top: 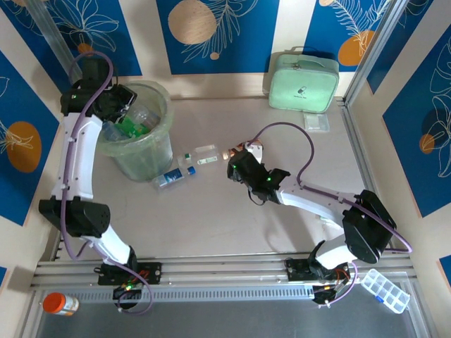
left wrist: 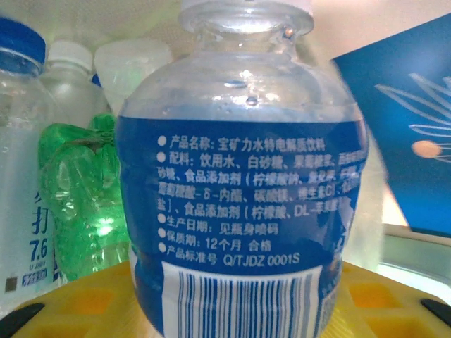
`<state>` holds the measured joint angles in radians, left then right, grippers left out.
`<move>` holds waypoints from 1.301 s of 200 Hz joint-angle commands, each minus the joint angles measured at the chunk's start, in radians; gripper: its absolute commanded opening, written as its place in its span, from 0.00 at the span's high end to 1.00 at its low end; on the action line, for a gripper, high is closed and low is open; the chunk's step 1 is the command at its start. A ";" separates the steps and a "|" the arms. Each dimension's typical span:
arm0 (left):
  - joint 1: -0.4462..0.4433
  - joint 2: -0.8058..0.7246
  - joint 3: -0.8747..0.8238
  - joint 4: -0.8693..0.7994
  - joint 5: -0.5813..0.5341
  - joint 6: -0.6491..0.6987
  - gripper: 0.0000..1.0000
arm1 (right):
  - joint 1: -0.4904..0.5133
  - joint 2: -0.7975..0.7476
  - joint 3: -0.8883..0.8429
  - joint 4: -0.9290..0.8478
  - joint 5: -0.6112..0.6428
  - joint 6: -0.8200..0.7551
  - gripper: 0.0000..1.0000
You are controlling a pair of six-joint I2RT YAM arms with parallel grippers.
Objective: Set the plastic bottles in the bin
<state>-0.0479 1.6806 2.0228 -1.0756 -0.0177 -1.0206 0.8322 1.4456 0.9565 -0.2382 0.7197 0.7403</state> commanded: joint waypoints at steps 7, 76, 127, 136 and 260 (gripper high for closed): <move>0.017 0.036 -0.003 -0.027 0.087 0.016 0.73 | 0.008 0.021 0.042 -0.032 0.027 -0.005 0.32; 0.018 0.113 -0.004 0.032 0.171 0.086 0.57 | 0.012 0.046 0.060 -0.042 0.023 -0.014 0.32; 0.019 0.158 0.026 -0.003 0.166 0.125 0.36 | 0.014 0.059 0.069 -0.046 0.026 -0.015 0.32; 0.019 0.156 0.025 -0.003 0.169 0.124 0.31 | 0.015 0.059 0.070 -0.046 0.026 -0.014 0.32; 0.013 -0.062 -0.004 -0.015 0.087 0.205 0.12 | 0.016 0.048 0.066 -0.050 0.056 -0.013 0.32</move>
<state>-0.0395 1.6836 2.0392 -1.0660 0.1020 -0.8726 0.8394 1.4963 0.9989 -0.2802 0.7345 0.7326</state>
